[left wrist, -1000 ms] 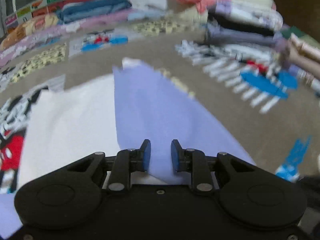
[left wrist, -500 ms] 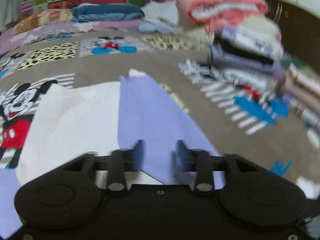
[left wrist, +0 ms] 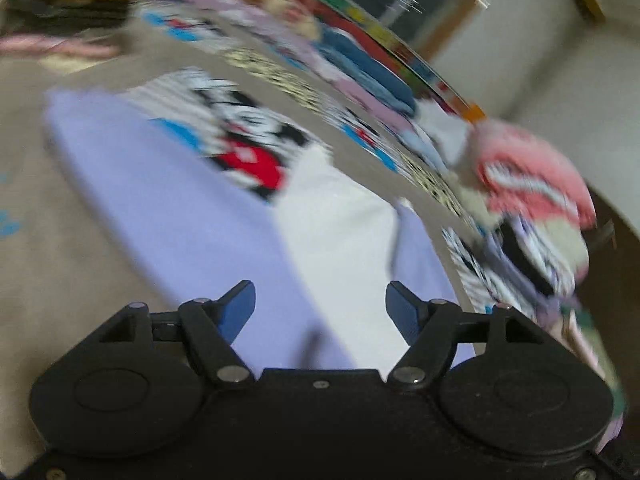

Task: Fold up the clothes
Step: 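Open the left gripper and withdraw it from the sleeve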

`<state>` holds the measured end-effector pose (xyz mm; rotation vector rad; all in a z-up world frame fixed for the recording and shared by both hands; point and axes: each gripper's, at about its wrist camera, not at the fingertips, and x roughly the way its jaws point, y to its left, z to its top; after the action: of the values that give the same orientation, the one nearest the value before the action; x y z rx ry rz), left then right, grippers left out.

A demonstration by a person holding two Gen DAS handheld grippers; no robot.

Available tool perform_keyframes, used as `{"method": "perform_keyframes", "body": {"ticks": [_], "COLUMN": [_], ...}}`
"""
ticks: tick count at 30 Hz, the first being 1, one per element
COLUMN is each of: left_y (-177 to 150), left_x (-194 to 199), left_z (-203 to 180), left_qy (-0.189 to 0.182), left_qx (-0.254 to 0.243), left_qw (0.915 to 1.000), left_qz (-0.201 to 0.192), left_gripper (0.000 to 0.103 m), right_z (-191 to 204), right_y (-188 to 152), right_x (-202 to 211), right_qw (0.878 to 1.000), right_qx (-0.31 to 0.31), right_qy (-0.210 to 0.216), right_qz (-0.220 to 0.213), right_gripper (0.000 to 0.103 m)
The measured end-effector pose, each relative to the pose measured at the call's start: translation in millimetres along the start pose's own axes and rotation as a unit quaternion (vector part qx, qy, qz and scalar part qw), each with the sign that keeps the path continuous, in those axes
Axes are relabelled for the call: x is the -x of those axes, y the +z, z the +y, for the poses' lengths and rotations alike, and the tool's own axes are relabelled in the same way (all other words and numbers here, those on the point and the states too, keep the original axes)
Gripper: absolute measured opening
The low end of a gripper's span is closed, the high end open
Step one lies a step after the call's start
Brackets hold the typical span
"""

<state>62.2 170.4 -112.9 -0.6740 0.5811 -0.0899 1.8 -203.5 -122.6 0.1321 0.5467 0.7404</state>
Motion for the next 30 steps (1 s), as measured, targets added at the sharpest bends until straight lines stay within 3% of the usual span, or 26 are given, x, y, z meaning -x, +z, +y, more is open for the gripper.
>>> {"method": "perform_keyframes", "body": {"ticks": [6, 9, 15, 22, 30], "left_y": [2, 4, 19, 47, 69], "left_x": [25, 27, 22, 5, -16], "left_z": [55, 73, 96, 124, 155], "left_qy": [0.007, 0.015, 0.016, 0.027, 0.006], "left_qx": [0.113, 0.148, 0.187, 0.224, 0.257], "left_qw": [0.993, 0.9878, 0.9793, 0.9684, 0.9572], "left_qz": [-0.033, -0.045, -0.075, -0.106, -0.132], "left_gripper": [0.071, 0.071, 0.07, 0.051, 0.029], "right_z": [-3, -5, -10, -6, -1], "right_y": [-7, -10, -17, -18, -17], "right_x": [-9, -11, -18, -21, -24], "right_qw": [0.998, 0.997, 0.995, 0.995, 0.996], "right_qx": [-0.052, -0.065, -0.086, -0.075, -0.061], "right_qy": [0.016, 0.02, 0.04, 0.04, 0.037], "right_qz": [0.016, 0.027, 0.038, 0.047, 0.059], "right_gripper": [0.082, 0.083, 0.097, 0.101, 0.101]}}
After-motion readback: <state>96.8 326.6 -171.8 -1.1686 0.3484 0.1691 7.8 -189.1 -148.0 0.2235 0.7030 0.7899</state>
